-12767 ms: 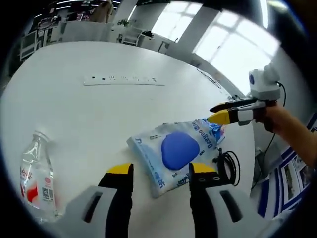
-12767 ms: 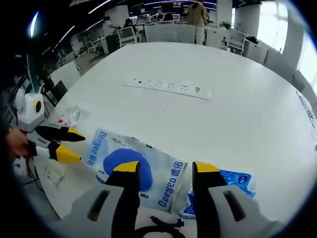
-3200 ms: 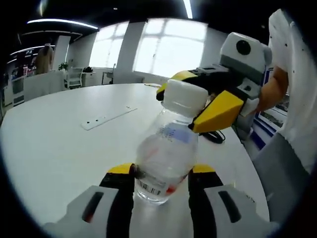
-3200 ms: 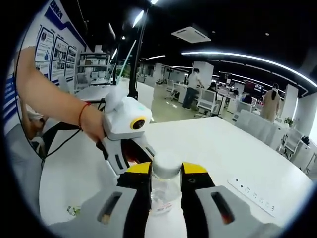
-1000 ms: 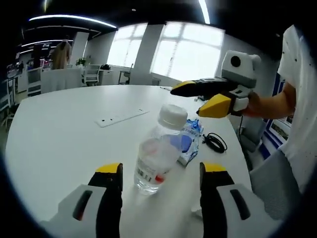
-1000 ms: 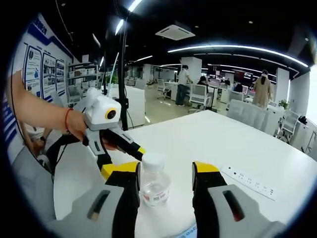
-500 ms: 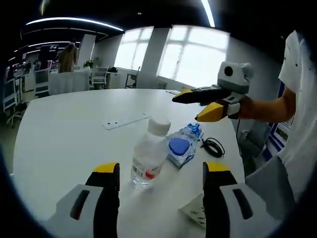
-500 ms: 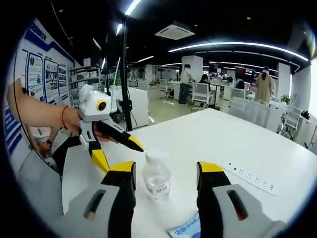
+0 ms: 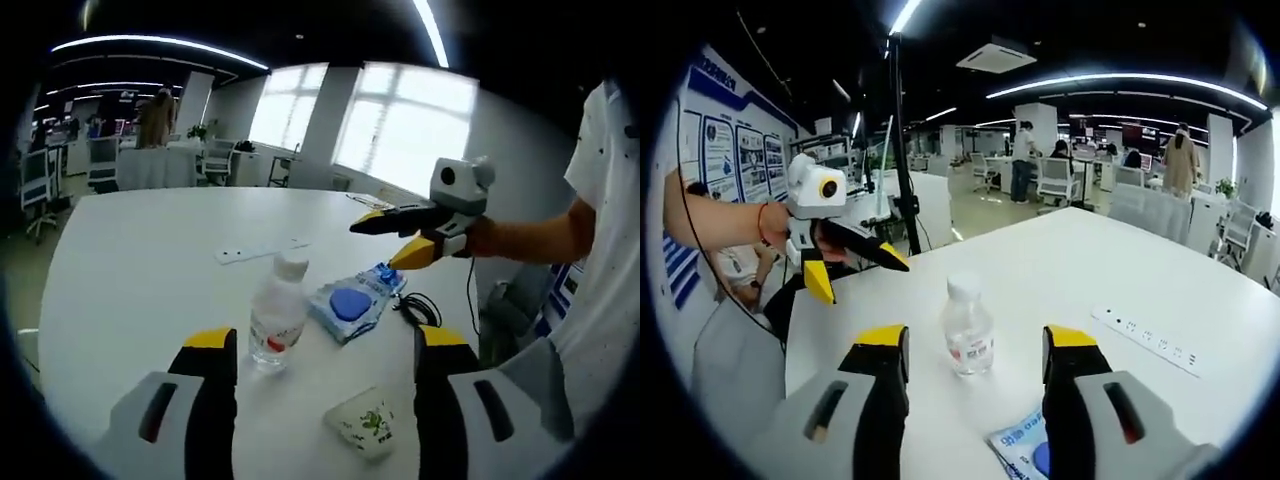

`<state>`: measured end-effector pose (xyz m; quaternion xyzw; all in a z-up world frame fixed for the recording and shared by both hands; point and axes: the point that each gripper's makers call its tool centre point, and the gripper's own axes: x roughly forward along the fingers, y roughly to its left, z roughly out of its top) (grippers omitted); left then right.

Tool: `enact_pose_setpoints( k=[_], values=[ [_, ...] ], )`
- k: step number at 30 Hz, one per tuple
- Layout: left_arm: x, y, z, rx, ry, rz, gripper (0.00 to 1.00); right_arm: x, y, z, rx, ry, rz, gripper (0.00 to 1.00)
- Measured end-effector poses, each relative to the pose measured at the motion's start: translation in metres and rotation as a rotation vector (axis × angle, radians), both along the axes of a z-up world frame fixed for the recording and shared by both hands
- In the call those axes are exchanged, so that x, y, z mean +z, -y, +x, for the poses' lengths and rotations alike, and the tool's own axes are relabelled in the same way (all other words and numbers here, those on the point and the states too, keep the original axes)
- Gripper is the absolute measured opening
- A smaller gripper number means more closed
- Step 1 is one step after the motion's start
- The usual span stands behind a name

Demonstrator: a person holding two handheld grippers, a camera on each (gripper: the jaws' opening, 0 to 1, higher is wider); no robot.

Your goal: Arrange the tabletop items into an orderly group along one side of the table until the central work area is clear of visible clutter.

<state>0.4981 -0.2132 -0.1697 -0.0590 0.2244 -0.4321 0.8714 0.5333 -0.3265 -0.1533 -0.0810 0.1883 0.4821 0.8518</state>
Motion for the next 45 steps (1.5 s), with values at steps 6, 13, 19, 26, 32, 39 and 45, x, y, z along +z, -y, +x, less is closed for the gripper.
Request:
enact_pose_setpoints(
  k=[6,13,19,26,32,39,45],
  values=[
    [0.011,-0.009,-0.019,0.063,0.003,-0.005,0.75,-0.010,0.007,-0.015,0.033,-0.071,0.016,0.51],
    [0.023,-0.025,-0.043,0.133,0.009,-0.003,0.76,-0.024,0.012,-0.029,0.081,-0.123,-0.007,0.52],
    [0.030,-0.035,-0.056,0.189,0.013,-0.018,0.76,-0.031,0.012,-0.038,0.126,-0.155,-0.017,0.51],
    [0.030,-0.044,-0.072,0.226,0.002,-0.014,0.76,-0.047,0.006,-0.051,0.205,-0.197,-0.048,0.50],
    [0.028,-0.049,-0.079,0.248,-0.009,-0.012,0.75,-0.066,-0.003,-0.067,0.305,-0.258,-0.072,0.46],
    [0.024,-0.051,-0.086,0.262,-0.026,-0.015,0.75,-0.088,-0.015,-0.082,0.412,-0.344,-0.095,0.41],
    [0.015,-0.050,-0.091,0.261,-0.050,-0.012,0.74,-0.108,-0.026,-0.089,0.494,-0.386,-0.137,0.35]
  ],
)
